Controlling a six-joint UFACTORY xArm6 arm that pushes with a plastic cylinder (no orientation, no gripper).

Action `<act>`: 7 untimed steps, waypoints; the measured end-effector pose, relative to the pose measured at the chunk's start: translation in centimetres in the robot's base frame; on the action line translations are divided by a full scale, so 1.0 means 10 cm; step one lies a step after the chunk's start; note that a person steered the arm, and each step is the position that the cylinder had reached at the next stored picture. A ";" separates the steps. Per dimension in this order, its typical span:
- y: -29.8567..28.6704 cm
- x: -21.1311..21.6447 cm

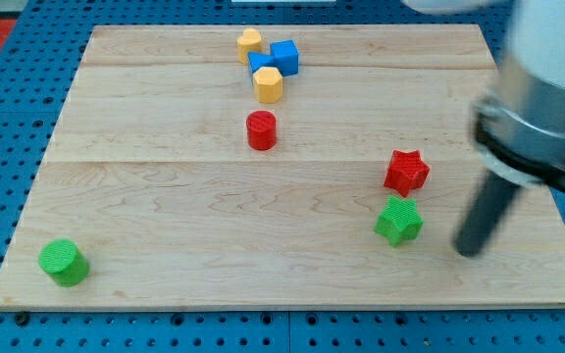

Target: Push the green circle below the red circle

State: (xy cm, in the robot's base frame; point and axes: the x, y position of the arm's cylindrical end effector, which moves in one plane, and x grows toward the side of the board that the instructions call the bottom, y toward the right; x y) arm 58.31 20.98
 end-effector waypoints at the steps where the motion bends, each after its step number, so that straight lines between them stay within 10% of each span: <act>1: -0.21 0.35; 5: -4.53 0.26; 7: -3.65 -0.55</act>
State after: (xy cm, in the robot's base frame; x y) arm 52.77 -15.56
